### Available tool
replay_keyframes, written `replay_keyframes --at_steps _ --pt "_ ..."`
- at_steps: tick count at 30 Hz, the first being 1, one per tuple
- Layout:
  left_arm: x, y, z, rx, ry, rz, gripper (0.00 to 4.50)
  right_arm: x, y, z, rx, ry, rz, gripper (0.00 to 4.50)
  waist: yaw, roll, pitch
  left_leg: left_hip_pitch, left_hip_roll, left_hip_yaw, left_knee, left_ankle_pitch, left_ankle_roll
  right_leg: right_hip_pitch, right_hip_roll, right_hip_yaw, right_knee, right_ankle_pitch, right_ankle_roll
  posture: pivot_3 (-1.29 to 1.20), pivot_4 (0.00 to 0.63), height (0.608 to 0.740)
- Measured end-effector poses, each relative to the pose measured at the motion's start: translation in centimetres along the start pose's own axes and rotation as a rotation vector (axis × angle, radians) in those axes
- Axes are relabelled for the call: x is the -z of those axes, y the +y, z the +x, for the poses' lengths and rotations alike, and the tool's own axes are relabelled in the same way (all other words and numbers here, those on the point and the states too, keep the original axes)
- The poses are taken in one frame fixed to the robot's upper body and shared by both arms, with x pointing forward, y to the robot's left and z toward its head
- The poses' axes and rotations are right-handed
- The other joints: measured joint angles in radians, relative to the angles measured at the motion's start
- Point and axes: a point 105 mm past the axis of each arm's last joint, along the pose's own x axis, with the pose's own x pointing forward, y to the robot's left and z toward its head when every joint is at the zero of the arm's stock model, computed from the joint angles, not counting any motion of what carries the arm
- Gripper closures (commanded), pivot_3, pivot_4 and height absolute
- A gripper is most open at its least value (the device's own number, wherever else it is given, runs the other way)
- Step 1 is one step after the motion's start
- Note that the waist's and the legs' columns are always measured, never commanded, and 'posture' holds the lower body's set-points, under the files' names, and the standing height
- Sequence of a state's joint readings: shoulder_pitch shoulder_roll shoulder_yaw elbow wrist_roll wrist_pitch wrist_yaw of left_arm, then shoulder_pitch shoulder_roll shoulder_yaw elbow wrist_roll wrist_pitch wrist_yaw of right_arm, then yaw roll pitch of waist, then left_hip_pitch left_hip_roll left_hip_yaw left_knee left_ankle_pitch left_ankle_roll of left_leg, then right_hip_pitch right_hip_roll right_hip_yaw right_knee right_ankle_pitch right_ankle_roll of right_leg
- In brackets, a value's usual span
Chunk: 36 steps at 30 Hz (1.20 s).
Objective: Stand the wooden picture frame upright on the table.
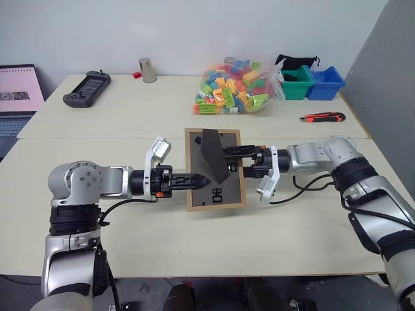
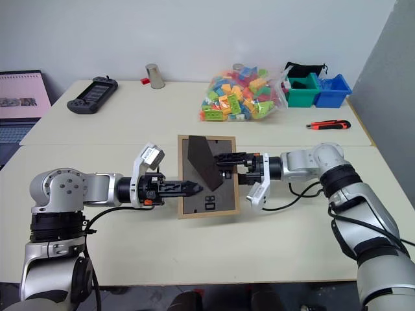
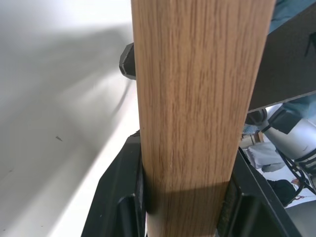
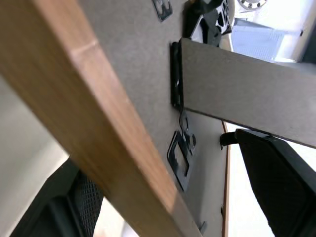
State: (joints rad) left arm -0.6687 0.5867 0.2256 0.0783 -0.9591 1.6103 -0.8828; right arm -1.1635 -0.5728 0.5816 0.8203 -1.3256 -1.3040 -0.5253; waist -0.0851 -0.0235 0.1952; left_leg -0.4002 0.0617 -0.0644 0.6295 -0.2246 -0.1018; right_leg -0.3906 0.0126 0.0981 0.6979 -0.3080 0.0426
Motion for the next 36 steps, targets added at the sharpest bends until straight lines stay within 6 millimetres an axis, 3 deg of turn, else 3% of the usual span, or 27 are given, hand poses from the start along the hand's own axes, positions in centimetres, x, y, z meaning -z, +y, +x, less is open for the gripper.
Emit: replay_keyframes --at_steps 7,10,20,22,28,31,33,36 --pt "0.4 0.0 0.0 0.0 0.001 -0.003 3.21 0.4 0.5 0.0 0.009 -0.003 -0.018 2.1 0.0 0.0 0.0 0.0 -0.001 0.0 0.0 0.0 0.0 0.0 0.0 0.0 0.0 0.0 0.0 0.0 0.15 0.74" --pt "0.2 -0.3 -0.3 0.028 -0.019 -0.003 3.21 0.7 -0.1 -0.1 0.044 -0.005 -0.037 2.59 -0.001 0.0 0.0 0.0 -0.001 0.0 0.0 0.0 0.0 0.0 -0.001 0.0 0.0 0.0 0.0 0.0 0.15 0.74" --pt "0.5 -0.6 -0.1 0.055 -0.019 0.001 3.21 0.5 -0.8 -0.3 0.077 -0.04 -0.05 2.84 0.0 0.0 0.0 0.0 -0.001 0.0 0.0 0.0 0.0 0.0 -0.001 0.0 0.0 0.0 0.0 0.0 0.15 0.74" --pt "0.7 -0.6 0.0 0.057 -0.029 0.027 2.5 0.4 -0.9 -0.4 0.073 -0.046 -0.058 2.85 0.0 0.0 0.0 0.0 -0.001 0.0 0.0 0.0 0.0 0.0 -0.001 0.0 0.0 0.0 0.0 0.0 0.15 0.74" --pt "0.2 -0.4 -0.2 -0.006 -0.033 0.126 1.14 -0.3 -0.3 -0.6 0.05 -0.06 0.017 2.85 -0.001 0.0 0.0 0.0 -0.001 0.0 0.0 0.0 0.001 0.001 -0.001 0.0 0.0 0.0 0.0 0.0 0.15 0.74" --pt "-0.4 -0.4 -1.4 -0.05 -0.049 0.165 0.42 -0.6 -0.2 -0.9 0.068 -0.051 0.065 2.85 -0.001 -0.001 0.0 0.0 -0.001 0.0 0.0 -0.001 0.002 0.001 -0.001 0.0 0.0 0.0 0.0 0.0 0.15 0.74" --pt "-1.3 -0.7 -2.5 -0.074 -0.087 0.189 0.08 -0.6 0.1 -1.2 0.062 -0.036 0.099 2.85 -0.001 -0.001 0.0 0.0 -0.001 0.0 0.0 -0.001 0.002 0.001 -0.001 0.0 0.0 0.0 0.0 0.0 0.15 0.74" --pt "-2.5 -1.4 -4.1 -0.11 -0.144 0.229 0.08 -0.4 0.7 -1.9 0.053 0.006 0.168 2.85 -0.002 -0.001 0.0 0.0 -0.001 0.0 0.0 -0.002 0.003 0.001 -0.001 0.0 0.0 0.0 0.0 0.0 0.15 0.74"
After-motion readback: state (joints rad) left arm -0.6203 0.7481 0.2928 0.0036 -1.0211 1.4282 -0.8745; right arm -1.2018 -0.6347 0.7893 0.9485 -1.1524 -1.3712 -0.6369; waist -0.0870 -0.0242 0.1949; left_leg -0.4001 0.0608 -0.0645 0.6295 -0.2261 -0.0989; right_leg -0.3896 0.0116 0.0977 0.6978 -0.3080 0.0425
